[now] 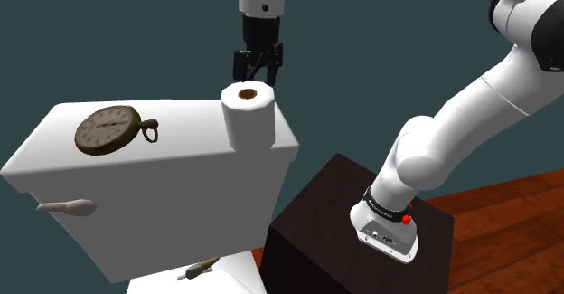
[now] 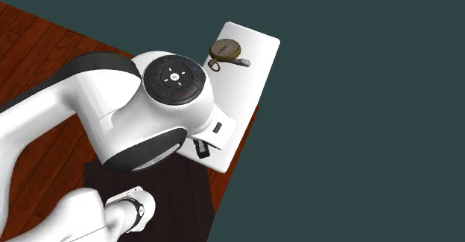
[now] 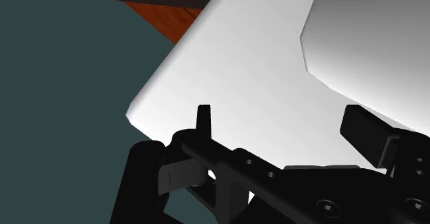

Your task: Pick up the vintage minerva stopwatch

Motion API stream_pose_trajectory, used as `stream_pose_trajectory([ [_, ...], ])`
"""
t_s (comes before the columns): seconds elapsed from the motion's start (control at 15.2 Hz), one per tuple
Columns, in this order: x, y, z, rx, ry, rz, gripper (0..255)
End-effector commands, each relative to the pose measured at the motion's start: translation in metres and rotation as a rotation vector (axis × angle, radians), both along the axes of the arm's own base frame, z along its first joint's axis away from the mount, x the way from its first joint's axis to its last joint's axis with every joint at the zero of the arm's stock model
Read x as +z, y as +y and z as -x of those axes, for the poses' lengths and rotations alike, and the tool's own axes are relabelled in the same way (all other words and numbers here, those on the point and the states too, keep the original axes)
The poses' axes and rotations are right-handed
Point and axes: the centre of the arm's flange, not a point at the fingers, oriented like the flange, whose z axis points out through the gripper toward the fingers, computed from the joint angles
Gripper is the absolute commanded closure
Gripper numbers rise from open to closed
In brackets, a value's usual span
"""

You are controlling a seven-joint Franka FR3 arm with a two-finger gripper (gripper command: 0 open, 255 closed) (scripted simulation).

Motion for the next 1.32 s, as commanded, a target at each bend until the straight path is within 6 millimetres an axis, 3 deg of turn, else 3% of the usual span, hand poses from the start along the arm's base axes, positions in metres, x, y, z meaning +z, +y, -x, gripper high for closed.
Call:
stream_pose_trajectory([
  [0.0,-0.003,0.027,-0.011,0.027,0.007,0.005,0],
  [1.06,-0.014,0.235,-0.064,0.209,-0.006,0.025,0],
  [1.25,-0.025,0.239,-0.064,0.212,-0.006,0.026,0],
])
